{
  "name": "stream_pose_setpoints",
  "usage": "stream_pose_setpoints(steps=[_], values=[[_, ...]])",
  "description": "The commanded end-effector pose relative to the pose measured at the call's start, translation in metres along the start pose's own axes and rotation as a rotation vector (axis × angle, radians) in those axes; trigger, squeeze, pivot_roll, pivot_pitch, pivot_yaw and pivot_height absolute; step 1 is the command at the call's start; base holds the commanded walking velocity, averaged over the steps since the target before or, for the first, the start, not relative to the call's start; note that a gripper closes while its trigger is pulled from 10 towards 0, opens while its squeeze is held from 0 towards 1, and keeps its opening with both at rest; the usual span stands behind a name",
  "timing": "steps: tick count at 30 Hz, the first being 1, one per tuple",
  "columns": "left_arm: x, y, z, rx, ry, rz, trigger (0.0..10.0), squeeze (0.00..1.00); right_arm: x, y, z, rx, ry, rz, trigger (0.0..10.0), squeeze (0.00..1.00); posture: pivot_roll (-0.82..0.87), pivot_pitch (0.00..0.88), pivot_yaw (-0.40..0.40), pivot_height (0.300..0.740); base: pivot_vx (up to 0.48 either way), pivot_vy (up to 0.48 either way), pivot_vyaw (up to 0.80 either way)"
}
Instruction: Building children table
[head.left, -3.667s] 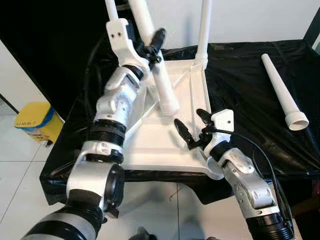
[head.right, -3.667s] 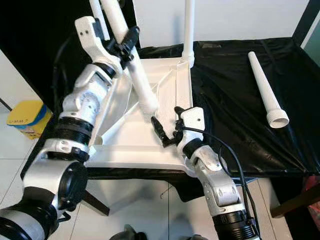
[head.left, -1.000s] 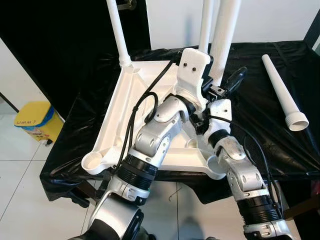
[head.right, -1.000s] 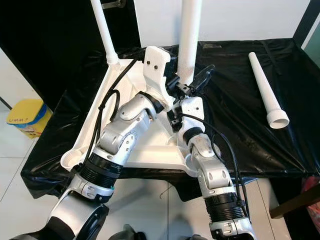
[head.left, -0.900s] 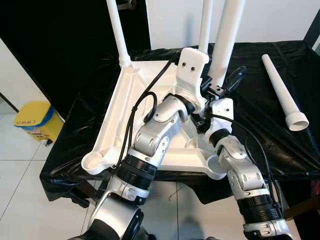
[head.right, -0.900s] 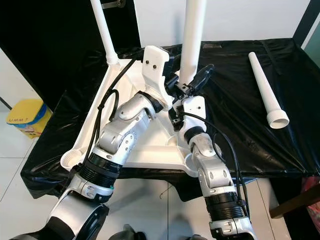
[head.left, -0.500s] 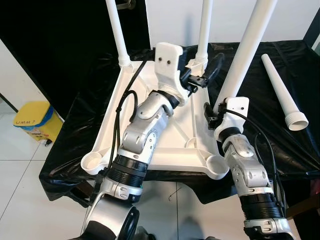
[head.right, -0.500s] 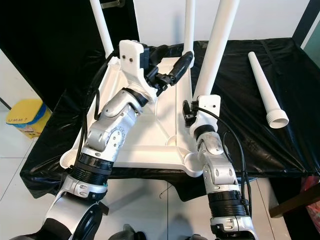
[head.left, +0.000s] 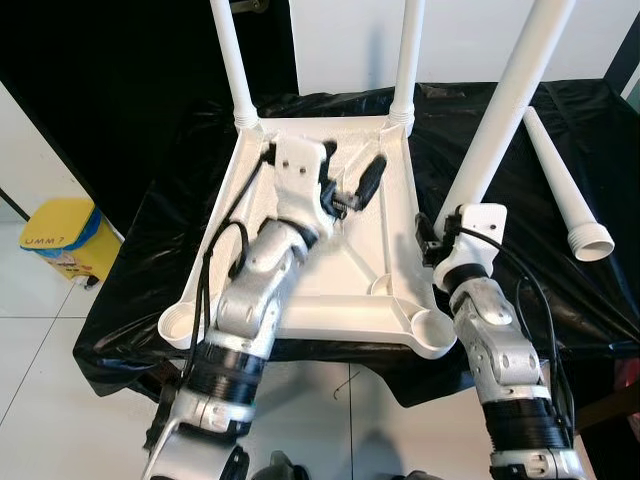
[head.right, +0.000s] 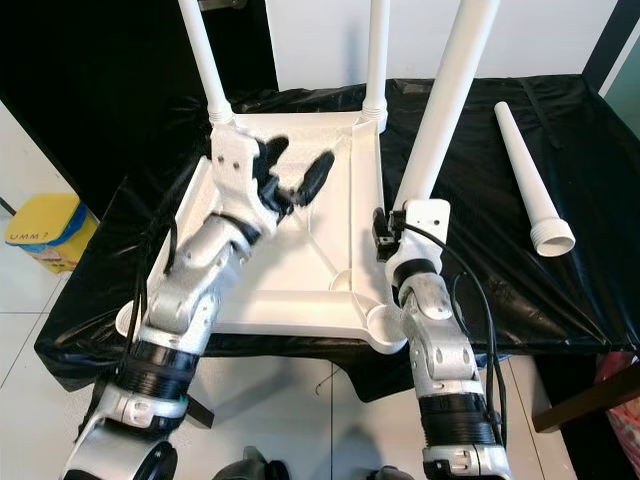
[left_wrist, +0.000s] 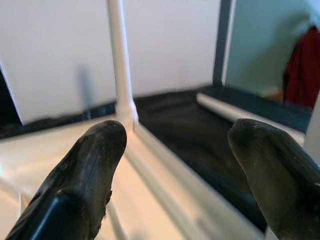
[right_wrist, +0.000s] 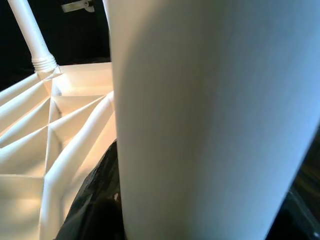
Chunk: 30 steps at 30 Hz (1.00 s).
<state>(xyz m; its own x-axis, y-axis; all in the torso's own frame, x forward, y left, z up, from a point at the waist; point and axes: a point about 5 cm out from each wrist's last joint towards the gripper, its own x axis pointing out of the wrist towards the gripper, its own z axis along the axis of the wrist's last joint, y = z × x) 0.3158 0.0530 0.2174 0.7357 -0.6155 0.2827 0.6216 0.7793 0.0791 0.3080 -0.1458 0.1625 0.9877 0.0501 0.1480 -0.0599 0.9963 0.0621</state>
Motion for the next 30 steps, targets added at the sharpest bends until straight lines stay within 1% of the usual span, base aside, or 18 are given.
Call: stream_pose_setpoints(steps=[1,4,5,7,9,10,11,13,16,19,20,22,24,26,29,30], values=[[-0.004,-0.002,-0.001,0.05,0.003,-0.022,10.0,0.0,-0.003,0.005,0.005,0.02,-0.035,0.023,10.0,0.0,-0.04,0.052,0.021,0.74,0.0,0.0,0.0],[-0.004,-0.002,-0.001,0.05,0.003,-0.022,10.0,0.0,-0.003,0.005,0.005,0.02,-0.035,0.023,10.0,0.0,-0.04,0.052,0.021,0.74,0.0,0.0,0.0],[-0.01,-0.004,-0.011,0.084,0.043,-0.047,10.0,0.0,-0.005,0.004,0.006,0.021,-0.046,0.027,10.0,0.0,-0.04,0.052,0.019,0.74,0.0,0.0,0.0],[-0.01,-0.004,-0.011,0.084,0.043,-0.047,10.0,0.0,-0.005,0.004,0.006,0.021,-0.046,0.027,10.0,0.0,-0.04,0.052,0.019,0.74,0.0,0.0,0.0],[-0.022,-0.01,-0.033,0.137,0.148,-0.114,10.0,0.0,-0.008,0.002,0.009,0.007,-0.071,0.026,10.0,0.0,-0.04,0.053,0.02,0.74,0.0,0.0,0.0],[-0.026,-0.011,-0.04,0.146,0.182,-0.129,10.0,0.0,-0.009,0.0,0.01,0.004,-0.079,0.024,10.0,0.0,-0.04,0.053,0.02,0.74,0.0,0.0,0.0],[-0.026,-0.011,-0.04,0.146,0.182,-0.129,10.0,0.0,-0.009,0.0,0.01,0.004,-0.079,0.024,10.0,0.0,-0.04,0.053,0.02,0.74,0.0,0.0,0.0],[-0.035,-0.013,-0.051,0.145,0.246,-0.145,10.0,0.0,-0.012,-0.002,0.012,0.003,-0.104,0.017,10.0,0.0,-0.04,0.054,0.019,0.74,0.0,0.0,0.0],[-0.038,-0.014,-0.055,0.14,0.267,-0.15,10.0,0.0,-0.013,-0.003,0.013,0.002,-0.114,0.016,10.0,0.0,-0.04,0.054,0.019,0.74,0.0,0.0,0.0],[-0.048,-0.015,-0.06,0.137,0.296,-0.165,10.0,0.0,-0.018,-0.004,0.015,0.004,-0.128,0.025,10.0,0.0,-0.04,0.056,0.015,0.74,0.0,0.0,0.0],[-0.048,-0.015,-0.06,0.137,0.296,-0.165,10.0,0.0,-0.018,-0.004,0.015,0.004,-0.128,0.025,10.0,0.0,-0.04,0.056,0.015,0.74,0.0,0.0,0.0],[-0.056,-0.017,-0.062,0.134,0.306,-0.19,10.0,0.0,-0.022,-0.004,0.015,0.01,-0.131,0.046,10.0,0.0,-0.04,0.06,0.012,0.74,0.0,0.0,0.0],[-0.056,-0.017,-0.062,0.134,0.306,-0.19,10.0,0.0,-0.022,-0.004,0.015,0.01,-0.131,0.046,10.0,0.0,-0.04,0.06,0.012,0.74,0.0,0.0,0.0],[-0.065,-0.023,-0.066,0.101,0.337,-0.242,10.0,0.0,-0.025,-0.005,0.015,0.009,-0.131,0.055,10.0,0.0,-0.04,0.064,0.013,0.74,0.0,0.0,0.0],[-0.069,-0.025,-0.068,0.113,0.347,-0.271,10.0,0.0,-0.026,-0.006,0.014,0.008,-0.129,0.059,10.0,0.0,-0.04,0.067,0.012,0.74,0.0,0.0,0.0],[-0.073,-0.028,-0.072,0.13,0.372,-0.299,10.0,0.0,-0.026,-0.006,0.014,0.008,-0.129,0.06,10.0,0.0,-0.04,0.069,0.013,0.74,0.0,0.0,0.0]])
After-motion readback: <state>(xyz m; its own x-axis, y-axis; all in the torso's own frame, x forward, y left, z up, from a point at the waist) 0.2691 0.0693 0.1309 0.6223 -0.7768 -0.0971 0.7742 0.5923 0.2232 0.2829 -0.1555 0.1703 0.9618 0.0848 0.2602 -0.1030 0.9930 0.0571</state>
